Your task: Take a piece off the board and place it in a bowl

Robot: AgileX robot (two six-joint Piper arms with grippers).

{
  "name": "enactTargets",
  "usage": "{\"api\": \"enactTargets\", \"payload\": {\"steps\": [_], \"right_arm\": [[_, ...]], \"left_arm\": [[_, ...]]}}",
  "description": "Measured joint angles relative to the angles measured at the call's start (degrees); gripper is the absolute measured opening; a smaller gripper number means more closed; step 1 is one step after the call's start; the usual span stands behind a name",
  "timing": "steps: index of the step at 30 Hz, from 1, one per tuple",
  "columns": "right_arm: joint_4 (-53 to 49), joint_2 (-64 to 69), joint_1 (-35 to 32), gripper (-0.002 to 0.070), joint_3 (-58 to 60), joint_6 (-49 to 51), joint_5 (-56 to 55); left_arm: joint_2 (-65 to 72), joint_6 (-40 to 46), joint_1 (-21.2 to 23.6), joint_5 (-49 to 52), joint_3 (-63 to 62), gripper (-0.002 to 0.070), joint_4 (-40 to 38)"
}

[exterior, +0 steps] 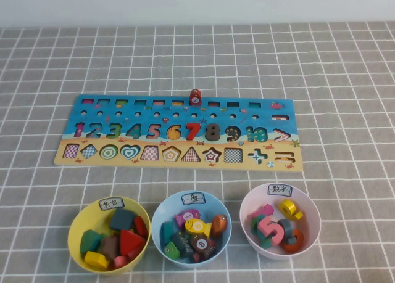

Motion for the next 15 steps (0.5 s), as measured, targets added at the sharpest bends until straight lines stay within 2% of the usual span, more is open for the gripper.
{"api": "enactTargets", "payload": {"steps": [4,10,15], "right_arm": [[0.0,0.0,0.0,-0.0017,0.0,0.0,0.0],[0.0,0.0,0.0,-0.0017,0.0,0.0,0.0],[0.0,0.0,0.0,-0.0017,0.0,0.0,0.0]], "left_arm": [[0.0,-0.57,0.0,-1.94,0.0,-0.0005,-1.85],[0.0,-9.3,0.0,-9.58,0.0,-0.0005,-15.63],[0.0,-12.47,0.0,-13.75,0.0,-0.0005,-21.04]]}}
